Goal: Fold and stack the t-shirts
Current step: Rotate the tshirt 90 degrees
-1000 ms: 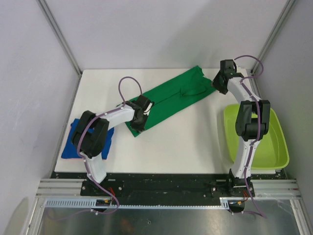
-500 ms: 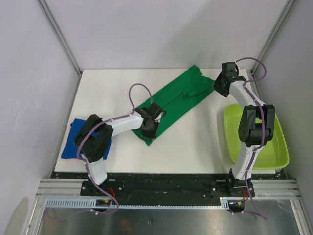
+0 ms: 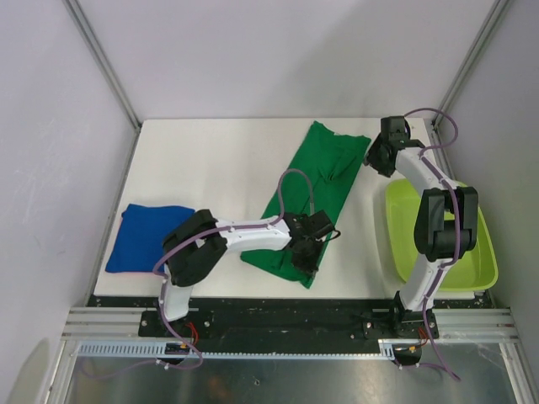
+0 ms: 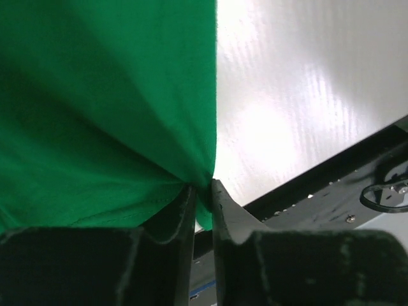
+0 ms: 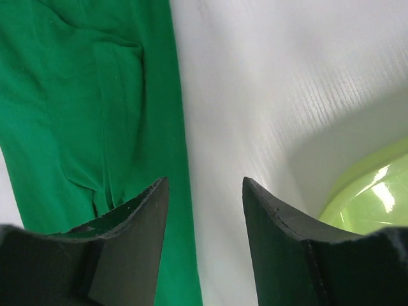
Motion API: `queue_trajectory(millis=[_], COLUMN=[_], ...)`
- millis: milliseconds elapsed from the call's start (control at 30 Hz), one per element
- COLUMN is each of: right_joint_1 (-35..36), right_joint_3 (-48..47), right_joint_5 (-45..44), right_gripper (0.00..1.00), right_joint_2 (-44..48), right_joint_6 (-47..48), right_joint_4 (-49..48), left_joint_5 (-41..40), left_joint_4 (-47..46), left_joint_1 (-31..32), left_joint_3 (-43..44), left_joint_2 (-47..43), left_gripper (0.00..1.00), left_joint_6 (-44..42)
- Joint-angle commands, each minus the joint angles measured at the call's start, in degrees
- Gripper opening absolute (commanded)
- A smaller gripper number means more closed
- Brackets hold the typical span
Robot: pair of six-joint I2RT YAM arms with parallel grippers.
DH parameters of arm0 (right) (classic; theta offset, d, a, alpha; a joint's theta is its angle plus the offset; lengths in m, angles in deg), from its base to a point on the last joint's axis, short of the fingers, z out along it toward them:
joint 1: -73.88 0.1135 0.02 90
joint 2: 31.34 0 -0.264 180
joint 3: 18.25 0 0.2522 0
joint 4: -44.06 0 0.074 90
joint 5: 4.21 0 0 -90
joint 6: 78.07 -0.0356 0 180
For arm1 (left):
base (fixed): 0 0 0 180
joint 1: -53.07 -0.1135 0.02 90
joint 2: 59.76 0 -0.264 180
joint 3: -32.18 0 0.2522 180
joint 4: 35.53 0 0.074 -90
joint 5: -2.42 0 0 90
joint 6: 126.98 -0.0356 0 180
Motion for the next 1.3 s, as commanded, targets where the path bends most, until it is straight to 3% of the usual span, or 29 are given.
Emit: queue_trajectory(millis=[0, 67, 133, 267, 533, 767, 1267], right_joint_1=[0.1, 0.0, -0.2, -0.9, -1.4, -0.9, 1.1], right_joint_3=[0.3, -0.6, -2.4, -5.5, -13.4, -23.0, -41.7], right_joint_5=[2.0, 3.0, 3.5, 4.1, 0.8, -1.3, 0.7], right_gripper=[0.55, 0.55, 0.56, 0.57, 0.57, 0.55, 0.53], right_joint_2=[1.5, -0.6, -3.7, -9.2, -17.8, -25.6, -39.4], right_joint_6=[1.3, 1.2, 0.4, -2.3, -6.3, -9.2, -7.6], right_joint_4=[-2.6, -4.4, -5.5, -8.7, -11.9, -9.1, -0.9], left_joint_5=[1.8, 2.2, 2.9, 4.1, -0.6, -6.5, -7.8], left_joint_4=[-0.4, -0.3, -0.3, -0.3, -0.3, -1.3, -3.5], left_joint_1=[0.7, 0.0, -1.1, -4.5, -18.0, -25.4, -28.7], left_joint_3=[3.8, 4.0, 4.0, 3.0, -6.1, -14.7, -22.3], left_joint_2=[-1.0, -3.1, -5.4, -10.5, -19.2, -22.4, -22.3], left_gripper=[0.28, 0.45, 0.55, 0.64, 0.56, 0.52, 0.5], left_joint_6=[1.7, 0.3, -1.2, -4.5, -8.2, -7.3, -6.1])
